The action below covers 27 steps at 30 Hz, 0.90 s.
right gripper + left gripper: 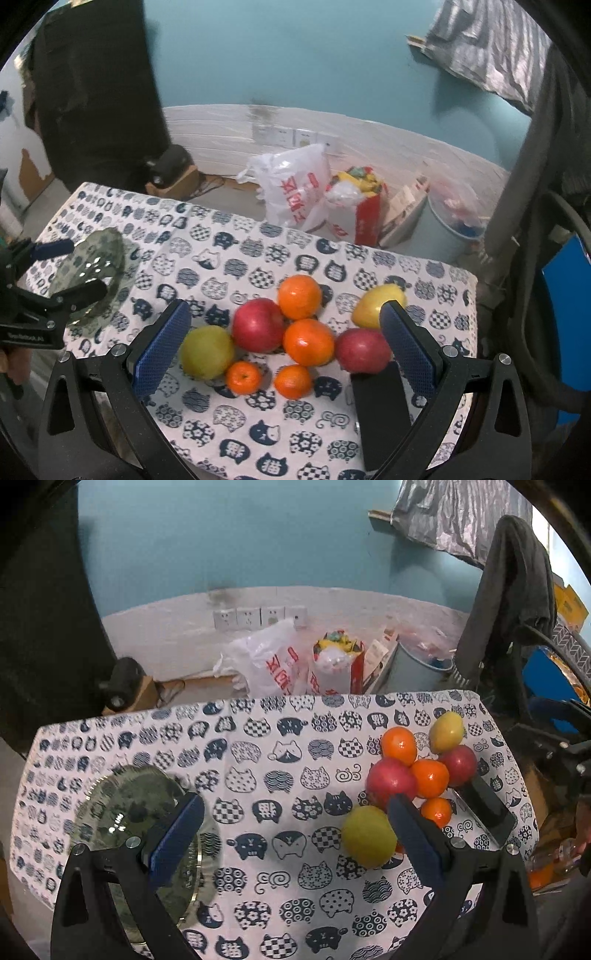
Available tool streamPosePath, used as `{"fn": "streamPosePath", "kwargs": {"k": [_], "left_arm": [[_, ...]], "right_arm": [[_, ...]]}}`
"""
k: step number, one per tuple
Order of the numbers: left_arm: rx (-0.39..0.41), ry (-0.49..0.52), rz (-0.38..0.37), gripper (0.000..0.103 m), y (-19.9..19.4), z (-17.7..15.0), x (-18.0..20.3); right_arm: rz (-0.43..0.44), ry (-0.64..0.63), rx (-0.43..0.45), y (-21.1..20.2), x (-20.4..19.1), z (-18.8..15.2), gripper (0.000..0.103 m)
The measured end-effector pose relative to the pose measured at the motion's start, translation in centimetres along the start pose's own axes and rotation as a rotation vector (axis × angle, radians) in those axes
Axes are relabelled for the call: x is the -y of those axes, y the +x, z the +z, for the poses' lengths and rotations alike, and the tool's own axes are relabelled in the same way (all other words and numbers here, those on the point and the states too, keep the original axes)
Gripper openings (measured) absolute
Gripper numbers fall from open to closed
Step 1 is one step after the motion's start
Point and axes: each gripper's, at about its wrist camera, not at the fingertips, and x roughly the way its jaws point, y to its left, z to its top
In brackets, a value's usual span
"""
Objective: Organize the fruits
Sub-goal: 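Grasp the green pear with the left tool while the right tool grasps a red apple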
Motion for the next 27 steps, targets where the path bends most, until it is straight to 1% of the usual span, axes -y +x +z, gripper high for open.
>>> {"fn": "streamPosePath", "kwargs": {"k": [6, 15, 20, 24, 27], "left_arm": [[-0.044, -0.03, -0.026, 0.101, 2.7, -0.5, 1.0], [-0.129, 0.011, -0.037, 0.101, 6.5, -1.5, 3.8], [-0.169, 0.025, -0.041, 0.101, 8.0, -2.2, 4.8], [-0.182, 0.044, -0.042, 0.101, 9.0, -2.5, 5.4], [-0.205, 0.05, -0.041, 0.101, 10.1, -3.0, 5.8]], "right_arm": [[-0.052, 0.066, -0.04, 1.6, 3.6, -0.8, 0.1], [-0.099, 0.109, -0.113, 4.4, 6.8, -3.0, 0.1], [-0.094, 0.12, -0.154, 6.0, 7.9, -4.2, 0.1], [-0.083, 0.126, -0.181, 7.2, 8.4, -4.8, 0.1], [-0.071, 0.134, -0.196, 7.8, 8.6, -5.1, 0.1]]}}
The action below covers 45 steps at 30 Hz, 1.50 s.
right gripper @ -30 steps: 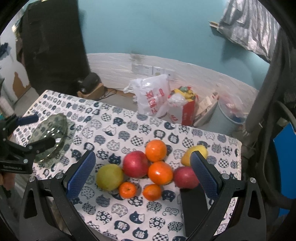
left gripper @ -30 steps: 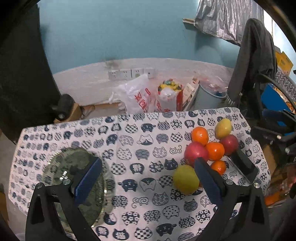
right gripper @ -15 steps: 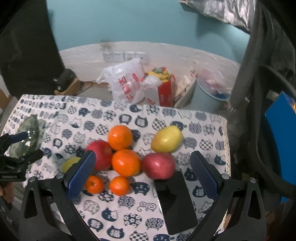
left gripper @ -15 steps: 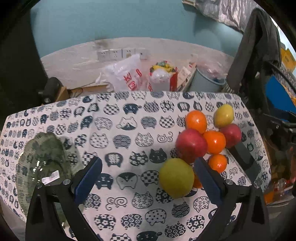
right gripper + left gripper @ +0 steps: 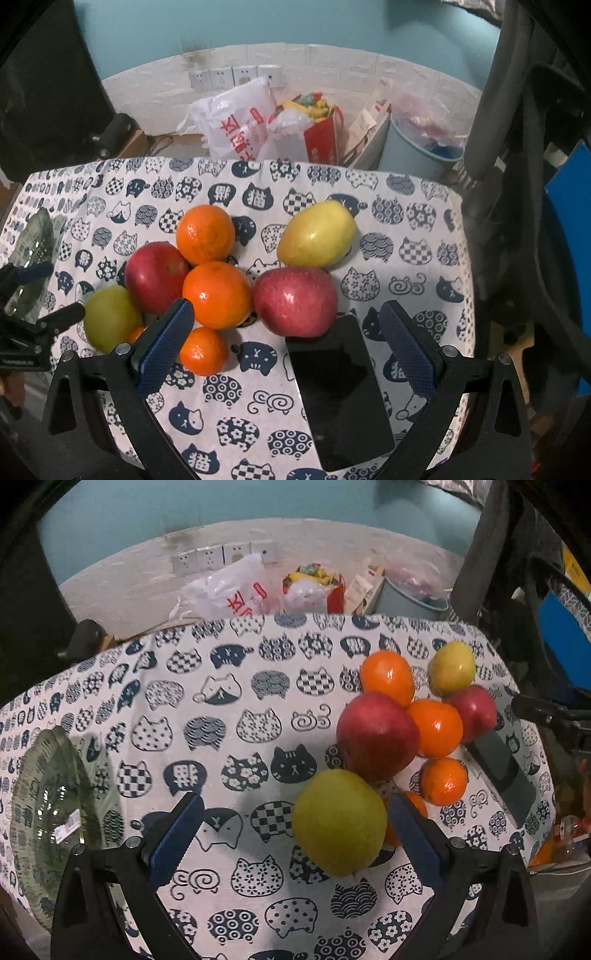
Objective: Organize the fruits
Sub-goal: 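Grasp the green pear with the left tool while the right tool grasps a red apple, then carry the pear with the left tool while the right tool carries the apple toward the plate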
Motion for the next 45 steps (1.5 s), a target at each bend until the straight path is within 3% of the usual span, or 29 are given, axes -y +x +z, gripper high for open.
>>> {"fn": "streamPosePath", "kwargs": {"k": [17, 25, 32, 36, 37, 45], "left_arm": [[-0.109, -0.01, -0.076, 0.1, 4.5, -1.0, 1.4], [-0.104, -0.018, -0.164, 0.075, 4.9, -0.2, 1.4], [-0.096, -0.001, -0.192, 0.073, 5.0, 0.2, 1.6], [-0.093, 0.005, -0.198, 0.073, 4.9, -0.1, 1.2], [-0.092, 0.007, -0.198, 0.073, 4.9, -0.1, 1.2], [-0.092, 0.026, -0.202, 0.072, 4.8, -0.1, 1.1]], "right_arm": [[0.002, 0.013, -0.058, 2.9, 1.1, -0.3, 0.1], [0.013, 0.037, -0.091, 4.8, 1.9, -0.1, 0.097], [0.041, 0.037, -0.151, 7.4, 2.1, -0.5, 0.084], [0.048, 0.021, -0.141, 7.8, 1.8, -0.3, 0.079], [0.063, 0.023, -0.136, 7.8, 1.8, -0.2, 0.074], [0.063, 0.012, -0.127, 7.7, 1.7, -0.1, 0.073]]}}
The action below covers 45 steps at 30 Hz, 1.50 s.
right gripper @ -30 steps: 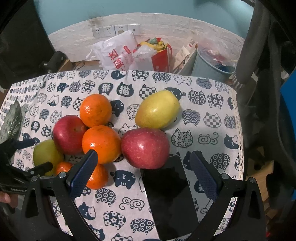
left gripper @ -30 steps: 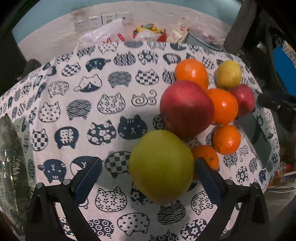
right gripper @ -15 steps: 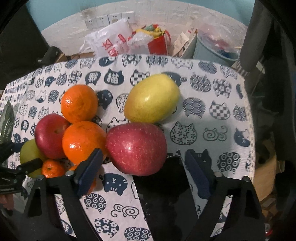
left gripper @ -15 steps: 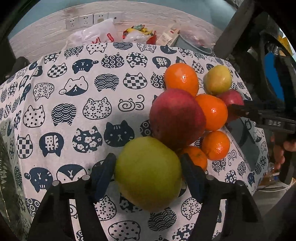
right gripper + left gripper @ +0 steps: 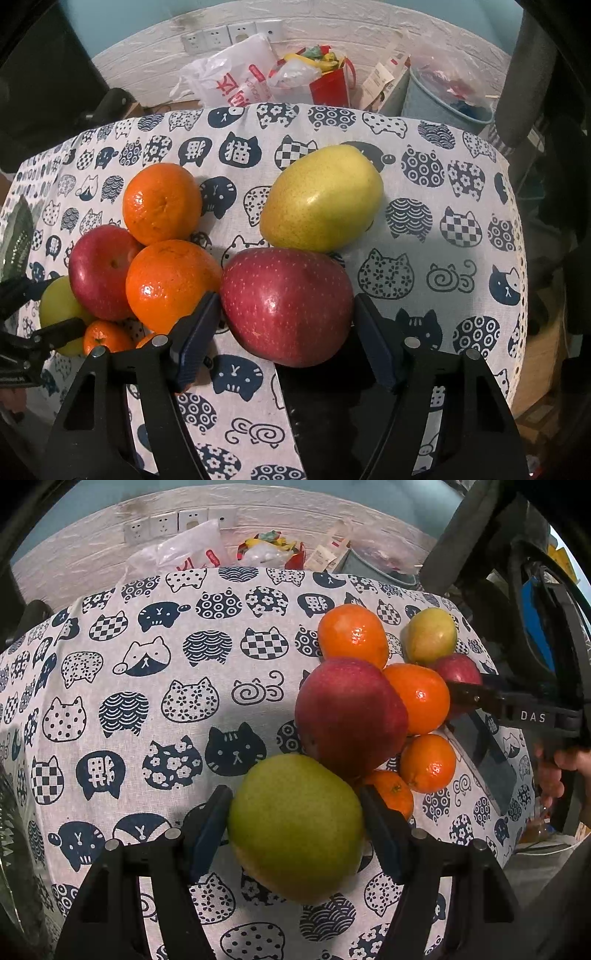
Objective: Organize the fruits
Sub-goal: 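Carry the pear with the left tool while the right tool carries the apple toward the plate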
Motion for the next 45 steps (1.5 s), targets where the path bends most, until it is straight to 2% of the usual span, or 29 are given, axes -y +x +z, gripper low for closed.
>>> {"fn": "streamPosePath", "kwargs": {"k": [9, 23, 36, 45], "left_arm": [[0.006, 0.04, 0.047, 0.072, -0.2, -0.3, 0.4], [0.056, 0.014, 0.072, 0.072, -2.8, -0.2, -0.7], [0.149, 0.048, 0.102, 0.072, -7.1, 0.0, -0.4], [0.185, 0.053, 0.103, 0.072, -9.0, -0.2, -0.2]], "right_arm": [[-0.034, -0.012, 0.026, -1.2, -0.7, -0.1, 0.073], [-0.058, -0.021, 0.101, -4.0, -2.4, -0.3, 0.073], [-0.005, -0.045, 0.188, -7.4, -5.4, 0.0, 0.073], [0.011, -0.075, 0.233, -9.5, -7.3, 0.1, 0.073]]}}
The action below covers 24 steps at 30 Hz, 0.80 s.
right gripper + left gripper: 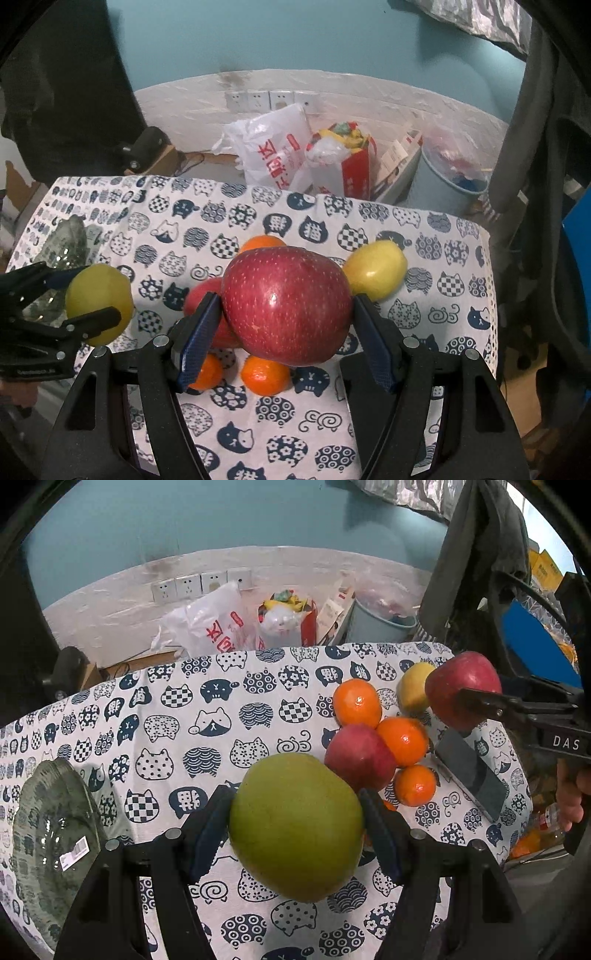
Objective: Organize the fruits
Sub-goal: 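Carry the pear with the left tool while the right tool carries the apple toward the plate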
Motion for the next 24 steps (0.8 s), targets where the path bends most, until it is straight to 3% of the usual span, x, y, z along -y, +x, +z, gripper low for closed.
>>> {"fn": "streamPosePath", "kwargs": {"k": [24], "left_arm": [[0.089, -0.074, 0.032, 0.072, -5.3, -0.1, -4.1]], "right_arm": [[0.07, -0.068, 0.077, -2.6, -5.7, 2.5, 0.072]]}}
